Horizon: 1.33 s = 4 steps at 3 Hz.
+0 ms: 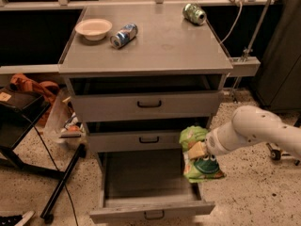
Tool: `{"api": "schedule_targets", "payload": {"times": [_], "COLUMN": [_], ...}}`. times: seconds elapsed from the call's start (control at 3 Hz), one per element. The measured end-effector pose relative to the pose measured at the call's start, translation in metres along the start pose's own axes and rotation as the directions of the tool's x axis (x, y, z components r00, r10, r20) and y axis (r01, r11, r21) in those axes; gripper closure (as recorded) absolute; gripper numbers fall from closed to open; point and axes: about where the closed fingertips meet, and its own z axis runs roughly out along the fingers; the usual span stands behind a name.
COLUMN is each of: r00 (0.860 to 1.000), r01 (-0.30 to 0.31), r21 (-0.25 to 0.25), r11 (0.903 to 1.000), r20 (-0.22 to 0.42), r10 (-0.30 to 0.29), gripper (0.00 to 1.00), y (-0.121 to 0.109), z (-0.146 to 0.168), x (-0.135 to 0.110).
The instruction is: Pick green rice chip bag from bottom drawer and place on counter
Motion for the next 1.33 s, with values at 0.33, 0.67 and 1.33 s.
{"api": "schedule_targets", "payload": {"times": [0.33, 0.67, 1.33], "r00": [0.994, 0.977, 0.977], "r01": [0.105, 0.187, 0.176], "r21": [0.036, 0.093, 0.088], "r11": [0.9939, 0.9779, 0.9804], "r20": [0.032, 0.083, 0.103], "r10": [-0.106, -0.195, -0.185], "gripper": [1.00, 1.00, 1.00], "y": [0.052, 0.105, 0.107], "z": [-0.051, -0.105, -0.112], "x": [-0.027, -0.051, -0.054]}}
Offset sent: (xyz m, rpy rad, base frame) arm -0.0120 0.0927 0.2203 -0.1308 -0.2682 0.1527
